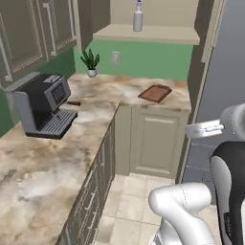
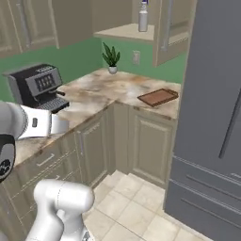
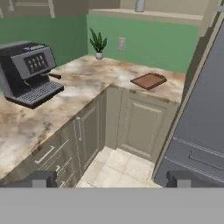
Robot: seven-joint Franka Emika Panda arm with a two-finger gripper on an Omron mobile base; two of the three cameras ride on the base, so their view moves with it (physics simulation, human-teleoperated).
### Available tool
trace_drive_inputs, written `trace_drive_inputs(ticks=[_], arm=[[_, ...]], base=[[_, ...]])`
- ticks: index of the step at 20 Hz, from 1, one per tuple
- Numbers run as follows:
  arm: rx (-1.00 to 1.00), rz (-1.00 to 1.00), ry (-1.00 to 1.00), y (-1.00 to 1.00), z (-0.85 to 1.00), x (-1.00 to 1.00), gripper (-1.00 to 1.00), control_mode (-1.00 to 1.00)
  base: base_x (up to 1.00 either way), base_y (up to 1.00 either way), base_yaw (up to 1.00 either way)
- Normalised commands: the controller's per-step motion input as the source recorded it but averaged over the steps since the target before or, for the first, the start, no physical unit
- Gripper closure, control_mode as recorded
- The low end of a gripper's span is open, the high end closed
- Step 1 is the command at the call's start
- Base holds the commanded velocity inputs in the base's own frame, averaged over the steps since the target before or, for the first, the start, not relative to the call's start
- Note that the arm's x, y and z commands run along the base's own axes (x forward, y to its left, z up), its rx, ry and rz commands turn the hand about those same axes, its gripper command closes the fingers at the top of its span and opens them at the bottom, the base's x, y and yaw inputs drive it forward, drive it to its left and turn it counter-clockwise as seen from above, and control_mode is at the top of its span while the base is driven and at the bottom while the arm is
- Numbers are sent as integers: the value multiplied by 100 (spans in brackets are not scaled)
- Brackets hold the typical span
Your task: Move the cutting board and knife to the sink. Then move spray from the cabinet to the counter.
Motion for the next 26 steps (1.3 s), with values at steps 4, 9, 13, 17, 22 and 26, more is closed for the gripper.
trace_drive_inputs(ticks=[4,9,13,17,22,26], arm=[[0,0,0,0,0,0,-100,100],[0,0,0,0,0,0,-100,100],[0,0,0,0,0,0,-100,100],[0,0,0,0,0,0,-100,100],[0,0,0,0,0,0,-100,100],[0,0,0,0,0,0,-100,100]], base=[[100,30,-52],[100,44,-49],[100,64,-45],[100,34,-41],[55,3,-2],[92,0,0]])
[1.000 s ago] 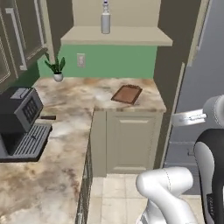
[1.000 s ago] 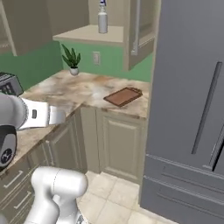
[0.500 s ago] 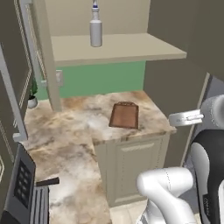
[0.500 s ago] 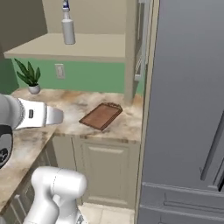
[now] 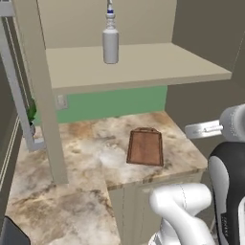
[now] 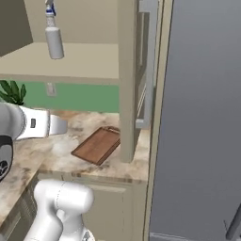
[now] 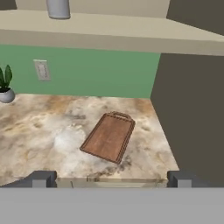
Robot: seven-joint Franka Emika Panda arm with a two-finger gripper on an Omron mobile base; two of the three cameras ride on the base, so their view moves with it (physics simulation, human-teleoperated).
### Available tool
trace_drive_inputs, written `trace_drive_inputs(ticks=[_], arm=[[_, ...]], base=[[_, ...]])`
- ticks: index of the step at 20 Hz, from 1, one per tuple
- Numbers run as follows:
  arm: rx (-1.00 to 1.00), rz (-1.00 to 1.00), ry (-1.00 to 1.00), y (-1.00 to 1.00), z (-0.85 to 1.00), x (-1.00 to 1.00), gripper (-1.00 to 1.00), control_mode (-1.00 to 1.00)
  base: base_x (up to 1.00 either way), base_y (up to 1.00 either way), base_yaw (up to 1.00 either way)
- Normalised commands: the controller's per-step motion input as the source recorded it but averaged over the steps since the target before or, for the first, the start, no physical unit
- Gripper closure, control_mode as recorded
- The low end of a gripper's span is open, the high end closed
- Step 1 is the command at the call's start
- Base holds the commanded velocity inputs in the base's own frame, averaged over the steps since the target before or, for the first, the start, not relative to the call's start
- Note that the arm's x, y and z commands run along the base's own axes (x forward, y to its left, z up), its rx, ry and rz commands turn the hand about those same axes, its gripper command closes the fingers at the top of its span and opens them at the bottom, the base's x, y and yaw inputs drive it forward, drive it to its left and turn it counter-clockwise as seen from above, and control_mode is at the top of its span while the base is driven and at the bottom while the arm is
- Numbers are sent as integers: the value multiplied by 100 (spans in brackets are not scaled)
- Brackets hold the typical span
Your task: Move the cutting board and knife to the sink. Then move spray from the cabinet to the counter.
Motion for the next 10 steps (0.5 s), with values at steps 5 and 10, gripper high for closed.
trace_drive_inputs(ticks=[5,10], arm=[[0,0,0,0,0,0,-100,100],[0,0,0,0,0,0,-100,100]], base=[[38,-6,6],[9,-4,6]])
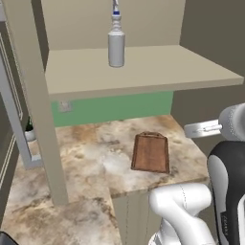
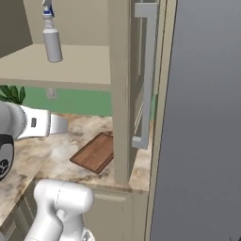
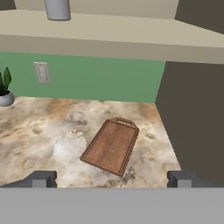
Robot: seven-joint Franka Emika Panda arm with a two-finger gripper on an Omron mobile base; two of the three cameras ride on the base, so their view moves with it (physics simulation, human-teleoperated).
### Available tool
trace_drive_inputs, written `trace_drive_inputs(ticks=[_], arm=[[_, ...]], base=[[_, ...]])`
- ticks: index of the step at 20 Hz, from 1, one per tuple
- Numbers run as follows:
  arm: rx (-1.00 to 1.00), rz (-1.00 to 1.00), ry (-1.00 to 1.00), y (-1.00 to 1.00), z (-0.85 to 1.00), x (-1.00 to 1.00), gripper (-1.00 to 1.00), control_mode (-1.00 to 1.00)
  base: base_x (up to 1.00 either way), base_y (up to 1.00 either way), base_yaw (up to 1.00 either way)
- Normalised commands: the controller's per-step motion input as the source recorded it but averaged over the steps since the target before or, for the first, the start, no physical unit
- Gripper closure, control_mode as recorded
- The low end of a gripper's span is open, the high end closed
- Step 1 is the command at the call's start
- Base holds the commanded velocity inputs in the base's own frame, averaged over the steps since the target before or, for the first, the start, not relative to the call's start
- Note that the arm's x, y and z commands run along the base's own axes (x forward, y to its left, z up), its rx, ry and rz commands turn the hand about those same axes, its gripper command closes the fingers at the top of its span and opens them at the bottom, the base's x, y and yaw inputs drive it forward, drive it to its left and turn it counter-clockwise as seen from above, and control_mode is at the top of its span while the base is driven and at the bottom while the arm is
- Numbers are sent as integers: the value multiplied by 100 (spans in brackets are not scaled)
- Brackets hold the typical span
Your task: Move the cutting board and knife to the sink. Then move spray from the cabinet to the counter.
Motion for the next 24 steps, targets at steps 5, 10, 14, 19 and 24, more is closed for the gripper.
trace_drive_inputs(ticks=[5,10,14,19,24], arm=[[0,0,0,0,0,0,-100,100],[0,0,0,0,0,0,-100,100],[0,0,0,0,0,0,-100,100],[0,2,0,-1,-7,0,-100,-100],[0,1,0,0,-26,0,-100,-100]], base=[[0,-6,19],[0,-2,15],[0,-9,14],[0,-3,3],[0,0,0]])
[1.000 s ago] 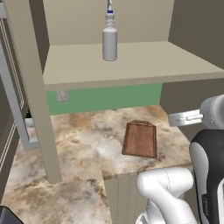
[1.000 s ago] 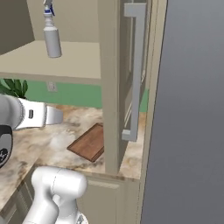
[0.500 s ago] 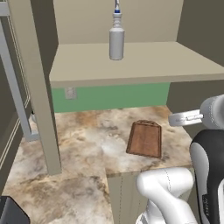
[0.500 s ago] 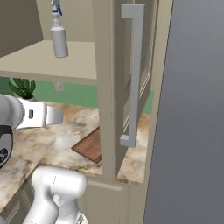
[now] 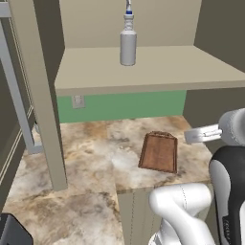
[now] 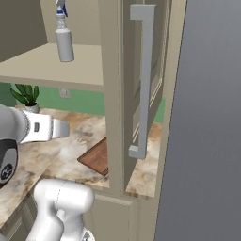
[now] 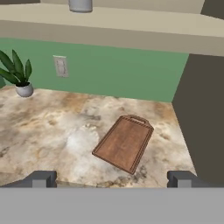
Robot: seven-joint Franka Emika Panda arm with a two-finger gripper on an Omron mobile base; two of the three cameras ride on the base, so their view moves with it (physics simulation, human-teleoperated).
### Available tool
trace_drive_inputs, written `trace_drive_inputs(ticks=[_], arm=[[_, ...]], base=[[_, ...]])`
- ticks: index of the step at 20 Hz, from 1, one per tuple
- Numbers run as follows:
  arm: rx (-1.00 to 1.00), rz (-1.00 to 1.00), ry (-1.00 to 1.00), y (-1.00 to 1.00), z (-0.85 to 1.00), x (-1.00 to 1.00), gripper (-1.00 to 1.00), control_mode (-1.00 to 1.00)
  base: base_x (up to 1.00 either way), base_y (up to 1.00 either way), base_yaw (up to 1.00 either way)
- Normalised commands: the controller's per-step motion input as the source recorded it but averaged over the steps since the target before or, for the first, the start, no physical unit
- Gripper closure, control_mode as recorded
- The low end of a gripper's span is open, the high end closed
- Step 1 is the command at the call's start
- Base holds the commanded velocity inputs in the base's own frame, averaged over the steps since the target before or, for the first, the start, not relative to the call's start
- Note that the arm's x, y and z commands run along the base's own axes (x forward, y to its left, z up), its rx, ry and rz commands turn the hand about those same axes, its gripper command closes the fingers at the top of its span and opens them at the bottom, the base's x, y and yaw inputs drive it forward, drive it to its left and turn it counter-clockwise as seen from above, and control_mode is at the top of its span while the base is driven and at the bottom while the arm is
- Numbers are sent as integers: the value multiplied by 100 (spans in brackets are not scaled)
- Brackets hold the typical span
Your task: Move the cutting board and knife to the sink. Then move spray from the cabinet to the counter.
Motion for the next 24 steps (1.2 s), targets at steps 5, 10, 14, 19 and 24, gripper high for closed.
trace_drive_inputs(ticks=[5,10,14,19,24], arm=[[0,0,0,-1,-15,0,-100,-100],[0,0,1,-1,0,1,-100,-100],[-2,0,0,0,-19,27,-100,-100],[-3,0,0,-5,-25,17,-100,-100],[-1,0,-2,-5,-33,2,-100,-100]], base=[[0,0,0],[0,0,0],[0,0,0],[0,0,0],[0,0,0]])
